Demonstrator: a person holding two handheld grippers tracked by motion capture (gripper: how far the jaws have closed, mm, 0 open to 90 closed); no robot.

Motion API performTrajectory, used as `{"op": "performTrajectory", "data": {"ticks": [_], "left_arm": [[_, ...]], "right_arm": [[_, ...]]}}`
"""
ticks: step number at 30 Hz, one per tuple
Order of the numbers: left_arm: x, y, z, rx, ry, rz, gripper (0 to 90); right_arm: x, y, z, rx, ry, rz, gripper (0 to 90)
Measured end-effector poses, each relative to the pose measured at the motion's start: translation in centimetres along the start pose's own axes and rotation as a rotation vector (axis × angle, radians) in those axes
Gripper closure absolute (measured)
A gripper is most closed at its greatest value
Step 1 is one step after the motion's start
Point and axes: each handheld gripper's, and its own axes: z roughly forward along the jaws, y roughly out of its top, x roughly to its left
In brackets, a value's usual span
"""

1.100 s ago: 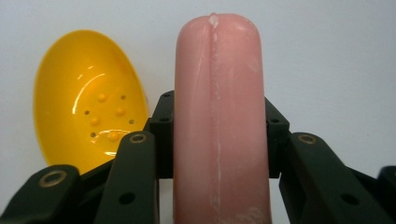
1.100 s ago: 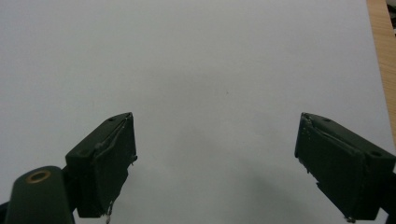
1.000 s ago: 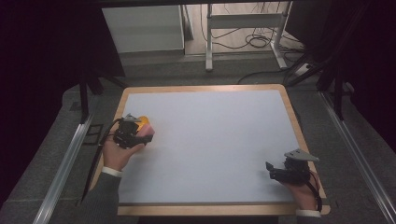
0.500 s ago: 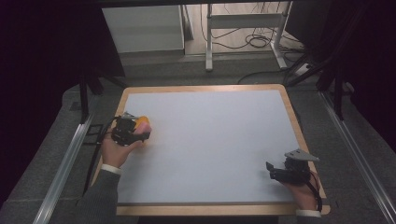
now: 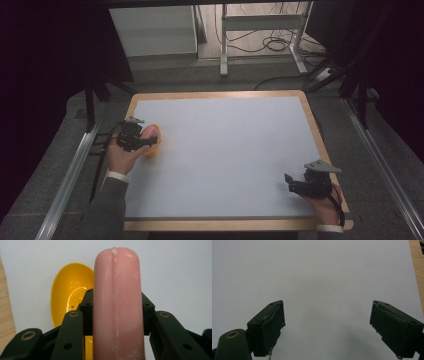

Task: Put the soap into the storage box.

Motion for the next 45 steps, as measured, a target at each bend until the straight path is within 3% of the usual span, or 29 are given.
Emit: {"op": "performTrajectory", "data": {"ticks": [10,31,34,40,43,45], "left_arm": [[1.5,0.5,0.9,0.019,0.033,-0.037,59.7],[2.7,-0.5,3.8,0.094,0.048,-0.072,59.6],[2.7,-0.6,3.8,0.064,0.048,-0.085,58.7],[2.5,-0.4,3.1,0.042,0.052,-0.081,44.1],[2.4,-0.5,2.4,0.0,0.075,-0.057,29.8],[2.0,-0.5,1.9,-0.022,0.077,-0.037,25.2]], "right_arm": [[-0.1,0.0,-0.1,-0.002,-0.002,0.002,12.2],[0.1,-0.1,0.1,0.003,-0.002,-0.005,12.2],[0.1,-0.1,0.1,0.002,-0.003,-0.006,12.2],[0.1,-0.1,0.1,0.003,-0.004,-0.007,12.2],[0.1,-0.1,0.1,0.004,-0.007,-0.01,12.2],[0.1,-0.1,0.1,0.004,-0.006,-0.01,12.2]]}}
